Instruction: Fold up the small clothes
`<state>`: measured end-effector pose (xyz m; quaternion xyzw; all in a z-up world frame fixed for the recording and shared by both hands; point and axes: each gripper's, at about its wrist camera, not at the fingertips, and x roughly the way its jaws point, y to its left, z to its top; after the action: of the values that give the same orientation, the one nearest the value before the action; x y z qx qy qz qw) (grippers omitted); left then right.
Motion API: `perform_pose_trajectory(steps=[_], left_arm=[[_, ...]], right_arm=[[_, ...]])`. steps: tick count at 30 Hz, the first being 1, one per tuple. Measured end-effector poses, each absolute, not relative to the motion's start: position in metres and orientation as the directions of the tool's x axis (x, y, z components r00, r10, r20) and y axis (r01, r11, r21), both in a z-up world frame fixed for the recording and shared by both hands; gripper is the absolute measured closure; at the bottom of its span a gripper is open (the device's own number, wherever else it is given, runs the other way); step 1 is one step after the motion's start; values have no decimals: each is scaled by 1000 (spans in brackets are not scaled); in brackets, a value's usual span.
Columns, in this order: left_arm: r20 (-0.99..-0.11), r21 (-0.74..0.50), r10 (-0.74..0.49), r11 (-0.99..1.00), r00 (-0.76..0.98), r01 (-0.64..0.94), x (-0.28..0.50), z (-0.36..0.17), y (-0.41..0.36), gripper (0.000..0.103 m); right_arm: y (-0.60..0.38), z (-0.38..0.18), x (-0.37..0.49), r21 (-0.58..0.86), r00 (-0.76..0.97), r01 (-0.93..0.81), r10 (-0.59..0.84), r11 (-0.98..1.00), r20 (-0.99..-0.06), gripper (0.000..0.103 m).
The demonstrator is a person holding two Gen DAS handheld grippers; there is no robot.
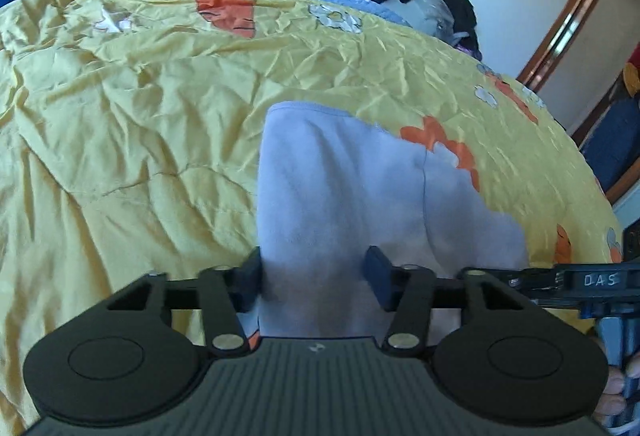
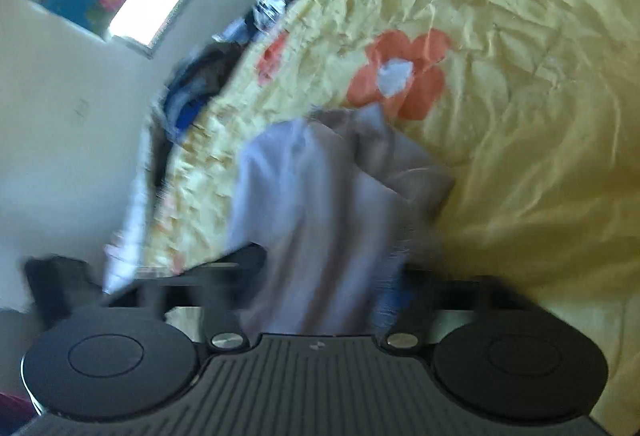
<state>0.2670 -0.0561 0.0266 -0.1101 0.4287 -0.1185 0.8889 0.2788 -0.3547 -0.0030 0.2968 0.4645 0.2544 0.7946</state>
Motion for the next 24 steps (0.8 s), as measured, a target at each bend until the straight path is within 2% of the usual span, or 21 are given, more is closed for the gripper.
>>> perform_pose_trajectory(steps=[2, 4, 8, 11, 13, 16, 18, 21, 22, 23, 24], left_arm=[[-733, -279, -294, 952, 614, 124, 264, 29, -58, 80], [-728, -260, -279, 958, 626, 124, 260, 35, -59, 87], [-712, -235, -263, 963, 651, 132, 241, 54, -53, 89], [-705, -221, -249, 967, 664, 127, 225, 67, -35, 89], [-710, -215, -231, 971, 665, 106, 221, 68, -23, 89], [-748, -224, -220, 972, 626, 74, 233, 52, -12, 89], [-768, -220, -209, 974, 605, 57, 240, 38, -11, 85], [-752, -248, -227, 967, 619, 54, 230, 40, -7, 76], [-752, -269, -248, 961, 611, 59, 224, 41, -5, 60], [-748, -293, -270, 954, 607, 62, 216, 43, -1, 36], [-730, -310, -270, 950, 627, 48, 203, 44, 4, 28]], right_arm=[[-352, -2, 275, 700, 456, -149, 676, 699, -578, 81], [-348, 4, 268, 679, 482, -184, 667, 711, -568, 82], [-341, 19, 258, 677, 501, -228, 680, 700, -535, 82], [-331, 28, 255, 728, 476, -264, 742, 633, -472, 82], [-319, 28, 254, 723, 461, -281, 750, 631, -475, 82], [-311, 11, 264, 747, 445, -220, 745, 628, -496, 82], [-313, -3, 270, 741, 451, -170, 720, 649, -527, 77], [-326, -8, 265, 798, 447, -81, 737, 597, -506, 60], [-330, -4, 259, 801, 453, -88, 740, 593, -498, 45], [-333, 0, 252, 798, 458, -103, 741, 594, -492, 38], [-337, 4, 244, 796, 458, -115, 743, 594, -489, 38]])
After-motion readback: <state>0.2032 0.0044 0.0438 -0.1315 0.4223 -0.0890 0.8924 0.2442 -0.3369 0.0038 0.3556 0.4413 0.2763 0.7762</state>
